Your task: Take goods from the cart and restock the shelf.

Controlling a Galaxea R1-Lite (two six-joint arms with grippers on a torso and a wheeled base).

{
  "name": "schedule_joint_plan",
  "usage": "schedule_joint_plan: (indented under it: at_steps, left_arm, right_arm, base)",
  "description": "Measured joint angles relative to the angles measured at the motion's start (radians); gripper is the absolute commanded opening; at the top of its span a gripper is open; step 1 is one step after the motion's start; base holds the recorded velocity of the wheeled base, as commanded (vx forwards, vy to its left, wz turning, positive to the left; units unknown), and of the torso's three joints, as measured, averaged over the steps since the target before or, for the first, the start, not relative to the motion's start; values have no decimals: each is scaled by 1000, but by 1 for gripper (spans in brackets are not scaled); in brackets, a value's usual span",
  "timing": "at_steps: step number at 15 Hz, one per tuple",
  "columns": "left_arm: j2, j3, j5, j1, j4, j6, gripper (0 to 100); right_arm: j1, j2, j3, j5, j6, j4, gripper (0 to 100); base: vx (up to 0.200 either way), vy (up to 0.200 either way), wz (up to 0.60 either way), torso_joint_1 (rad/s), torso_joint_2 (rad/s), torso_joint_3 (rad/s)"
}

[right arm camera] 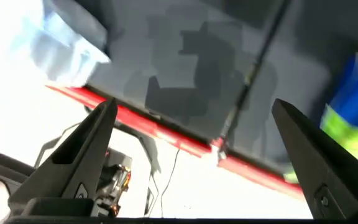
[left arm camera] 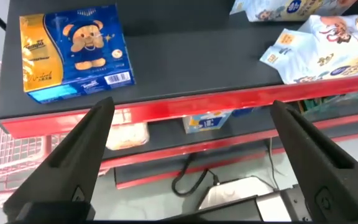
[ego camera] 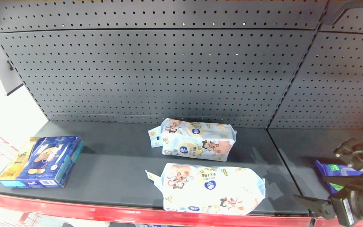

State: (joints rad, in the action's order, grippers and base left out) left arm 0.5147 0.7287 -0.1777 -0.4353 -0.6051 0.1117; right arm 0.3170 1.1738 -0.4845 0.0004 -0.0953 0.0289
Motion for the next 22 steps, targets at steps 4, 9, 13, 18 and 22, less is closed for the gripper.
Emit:
schedule_joint_plan:
  at_steps: [4, 9, 13, 18, 22]
  left_arm:
    - [-33, -4, -2, 3, 2, -1, 100]
    - [-52, -14, -3, 3, 0, -1, 100]
    - [-59, -18, -5, 3, 0, -1, 100]
    - [-64, -20, -5, 4, 0, -1, 100]
    - [-67, -20, -5, 3, 1, -1, 100]
  right_arm:
    - [38, 118, -65, -21, 24, 1, 100]
    - [111, 231, -143, -74, 164, 0, 100]
    - [195, 312, -201, -133, 240, 1, 100]
    - [219, 341, -211, -133, 240, 2, 100]
    - [262, 356, -242, -134, 248, 3, 100]
  base:
    - [0, 0, 0, 0, 0, 0]
    - [0, 0, 0, 0, 0, 0]
    - [0, 0, 0, 0, 0, 0]
    - [0, 0, 0, 0, 0, 0]
    - [0, 0, 0, 0, 0, 0]
